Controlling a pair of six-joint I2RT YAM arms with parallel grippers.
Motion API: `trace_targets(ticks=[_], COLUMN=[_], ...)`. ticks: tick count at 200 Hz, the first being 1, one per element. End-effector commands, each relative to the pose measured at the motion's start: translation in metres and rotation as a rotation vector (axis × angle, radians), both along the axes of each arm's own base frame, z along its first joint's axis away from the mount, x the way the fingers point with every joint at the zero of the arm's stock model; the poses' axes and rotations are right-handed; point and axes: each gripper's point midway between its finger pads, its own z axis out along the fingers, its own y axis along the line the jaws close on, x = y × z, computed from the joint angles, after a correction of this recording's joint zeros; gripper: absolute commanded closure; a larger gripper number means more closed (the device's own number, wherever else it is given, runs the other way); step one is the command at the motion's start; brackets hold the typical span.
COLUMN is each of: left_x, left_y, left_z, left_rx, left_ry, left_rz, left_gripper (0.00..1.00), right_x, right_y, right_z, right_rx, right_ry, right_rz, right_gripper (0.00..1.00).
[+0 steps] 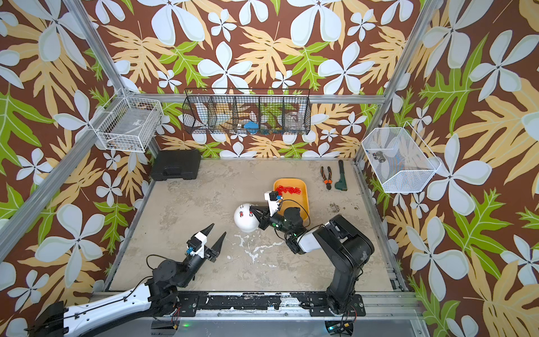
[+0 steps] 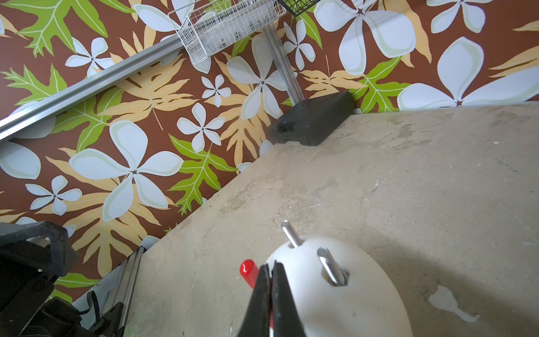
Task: Cover the protruding screws with screw protection sleeves
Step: Attach the screw protection sleeve to the screw.
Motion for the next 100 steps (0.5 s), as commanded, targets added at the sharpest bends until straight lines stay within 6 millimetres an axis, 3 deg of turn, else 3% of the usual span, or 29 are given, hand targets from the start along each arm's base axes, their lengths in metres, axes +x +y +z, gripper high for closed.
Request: trace_targets(ticks=[1,100], left_x=[-0.002,-0.002], left_y=[0.002,0.002], left_z=[-0.022,-0.022], left_rx=[0.038,0.038], left_ry=[0.014,0.014], left_rz=[-0.001,-0.001], left_gripper=[0.44,0.44], right_x=[-0.004,-0.005], right_y=[-0.003,-0.005], right_z=[-0.002,-0.021], right_rx=[-0.004,-0.057], right_ry=[-0.016,-0.008], right_rz=[-0.002,-0.009], right_gripper=[1.00,1.00])
